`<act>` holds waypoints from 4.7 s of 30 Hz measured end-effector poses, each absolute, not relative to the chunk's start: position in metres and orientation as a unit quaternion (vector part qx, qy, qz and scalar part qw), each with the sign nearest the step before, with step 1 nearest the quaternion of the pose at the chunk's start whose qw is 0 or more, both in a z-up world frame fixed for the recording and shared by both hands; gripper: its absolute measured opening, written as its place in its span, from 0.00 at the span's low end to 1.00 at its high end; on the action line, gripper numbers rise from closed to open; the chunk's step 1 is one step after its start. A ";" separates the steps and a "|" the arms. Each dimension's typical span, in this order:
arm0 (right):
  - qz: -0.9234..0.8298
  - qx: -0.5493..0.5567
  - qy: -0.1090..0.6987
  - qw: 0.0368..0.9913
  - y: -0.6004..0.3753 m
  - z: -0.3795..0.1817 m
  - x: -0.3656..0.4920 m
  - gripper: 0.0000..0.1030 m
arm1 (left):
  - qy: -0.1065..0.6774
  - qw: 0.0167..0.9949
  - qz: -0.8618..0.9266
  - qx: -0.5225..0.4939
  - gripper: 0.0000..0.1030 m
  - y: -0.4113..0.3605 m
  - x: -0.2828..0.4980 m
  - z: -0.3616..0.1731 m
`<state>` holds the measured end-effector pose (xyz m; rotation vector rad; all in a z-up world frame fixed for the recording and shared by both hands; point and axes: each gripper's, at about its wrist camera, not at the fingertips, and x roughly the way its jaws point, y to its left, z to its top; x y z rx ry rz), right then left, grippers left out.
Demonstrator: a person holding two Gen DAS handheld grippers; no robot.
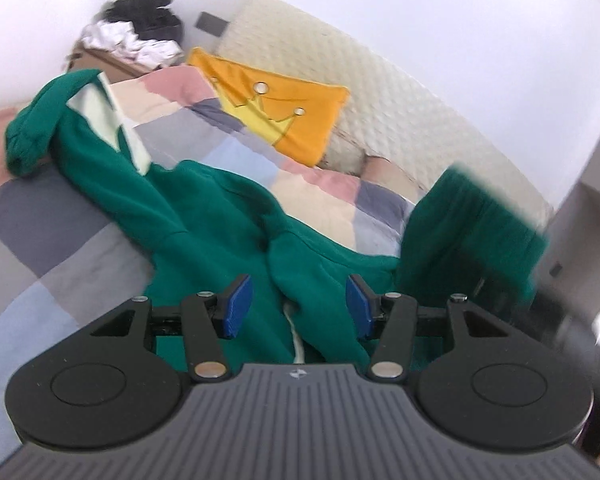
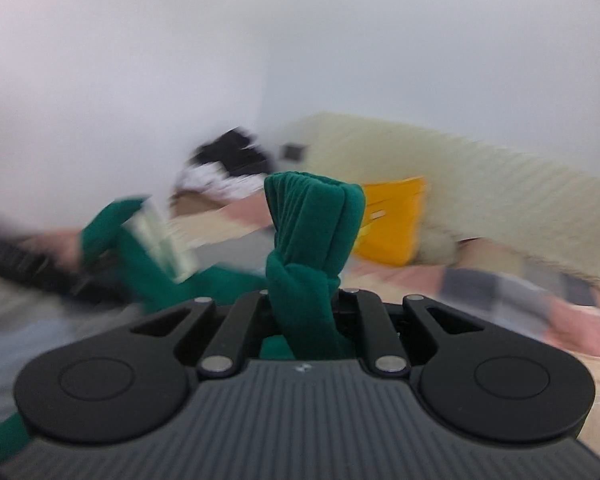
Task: Fold large clothes
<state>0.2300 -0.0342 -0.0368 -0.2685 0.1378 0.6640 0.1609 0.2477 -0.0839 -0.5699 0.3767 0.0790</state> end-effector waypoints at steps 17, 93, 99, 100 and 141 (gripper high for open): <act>0.400 -0.120 0.206 0.885 0.001 -0.112 0.203 0.50 | 0.222 0.934 0.030 -0.278 0.56 0.242 0.188 -0.107; 0.275 0.101 0.242 0.925 -0.095 -0.110 0.166 0.37 | 0.297 0.911 0.217 -0.185 0.69 0.389 0.161 -0.067; 0.279 0.084 0.258 0.921 -0.079 -0.124 0.177 0.37 | 0.277 0.879 0.218 -0.320 0.70 0.460 0.185 -0.109; 0.279 0.081 0.260 0.921 -0.076 -0.127 0.179 0.37 | 0.276 0.872 0.213 -0.343 0.70 0.470 0.191 -0.118; 0.260 0.067 0.234 0.934 -0.043 -0.140 0.219 0.37 | 0.234 0.836 0.385 -0.312 0.14 0.571 0.408 -0.153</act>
